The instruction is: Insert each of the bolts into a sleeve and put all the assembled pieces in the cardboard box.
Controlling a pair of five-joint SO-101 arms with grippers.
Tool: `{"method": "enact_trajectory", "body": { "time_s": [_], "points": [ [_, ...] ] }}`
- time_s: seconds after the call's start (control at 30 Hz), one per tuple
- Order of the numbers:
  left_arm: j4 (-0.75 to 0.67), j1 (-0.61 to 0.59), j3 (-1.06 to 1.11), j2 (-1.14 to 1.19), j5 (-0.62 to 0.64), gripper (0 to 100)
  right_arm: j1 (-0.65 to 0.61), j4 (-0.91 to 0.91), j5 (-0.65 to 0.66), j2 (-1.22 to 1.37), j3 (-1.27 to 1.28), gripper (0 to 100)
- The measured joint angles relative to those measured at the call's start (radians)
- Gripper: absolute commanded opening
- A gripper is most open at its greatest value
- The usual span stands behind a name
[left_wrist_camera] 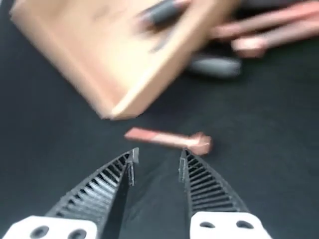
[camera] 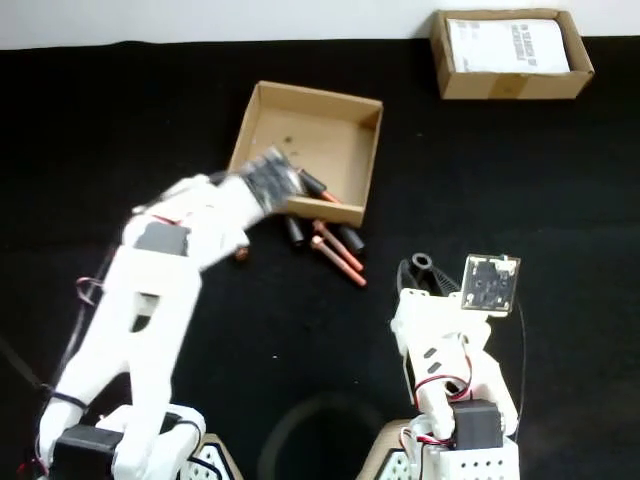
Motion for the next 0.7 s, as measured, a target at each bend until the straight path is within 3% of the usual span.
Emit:
{"method": "enact_trajectory", "body": {
  "time_s": [0.17, 0.3, 0.53, 0.7],
  "points": [
    [-0.117, 0.014, 0.132, 0.000, -0.330, 11, 0.000, 0.000, 0.000, 0.000, 0.000, 0.6],
    [-0.362, -0.035, 0.278, 0.000, -0.560, 12, 0.000, 0.000, 0.000, 0.000, 0.000, 0.6],
    [-0.950, -0.094, 0.460, 0.112, -0.585, 12, 0.000, 0.000, 0.000, 0.000, 0.000, 0.6],
    [-1.131, -0.094, 0.396, 0.295, -0.586, 12, 0.000, 0.000, 0.000, 0.000, 0.000, 0.6]
  ]
}}
